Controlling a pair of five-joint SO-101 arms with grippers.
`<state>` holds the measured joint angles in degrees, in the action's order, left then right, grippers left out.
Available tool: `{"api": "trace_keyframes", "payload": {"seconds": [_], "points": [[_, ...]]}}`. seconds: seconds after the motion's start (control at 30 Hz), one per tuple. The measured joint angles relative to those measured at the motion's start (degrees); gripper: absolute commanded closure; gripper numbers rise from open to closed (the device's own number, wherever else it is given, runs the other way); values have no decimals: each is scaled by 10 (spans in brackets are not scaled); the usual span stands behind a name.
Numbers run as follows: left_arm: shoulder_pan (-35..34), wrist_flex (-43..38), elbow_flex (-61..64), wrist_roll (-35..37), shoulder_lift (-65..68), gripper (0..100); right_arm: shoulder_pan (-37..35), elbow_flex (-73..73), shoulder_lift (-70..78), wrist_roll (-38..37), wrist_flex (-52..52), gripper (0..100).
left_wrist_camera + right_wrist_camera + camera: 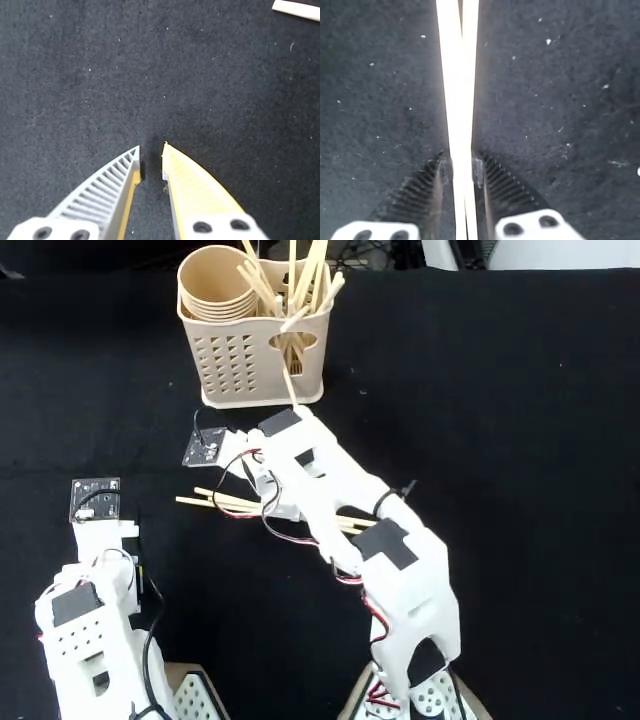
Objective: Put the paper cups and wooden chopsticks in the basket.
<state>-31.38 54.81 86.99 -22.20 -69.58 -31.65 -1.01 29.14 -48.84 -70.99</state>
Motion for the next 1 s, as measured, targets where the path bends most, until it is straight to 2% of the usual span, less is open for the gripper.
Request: {"api": "trace_keyframes", "payload": {"seconds": [0.23,0.53,0.73,1.0], "points": [[0,0,0,0,0,909,8,-1,-61,0,-12,986],[0,0,0,0,0,909,69,-1,-191,2,-14,986],[0,0,0,0,0,909,82,-1,-265,52,0,986],[0,0,0,0,0,909,82,-1,-437,141,73,986]]}}
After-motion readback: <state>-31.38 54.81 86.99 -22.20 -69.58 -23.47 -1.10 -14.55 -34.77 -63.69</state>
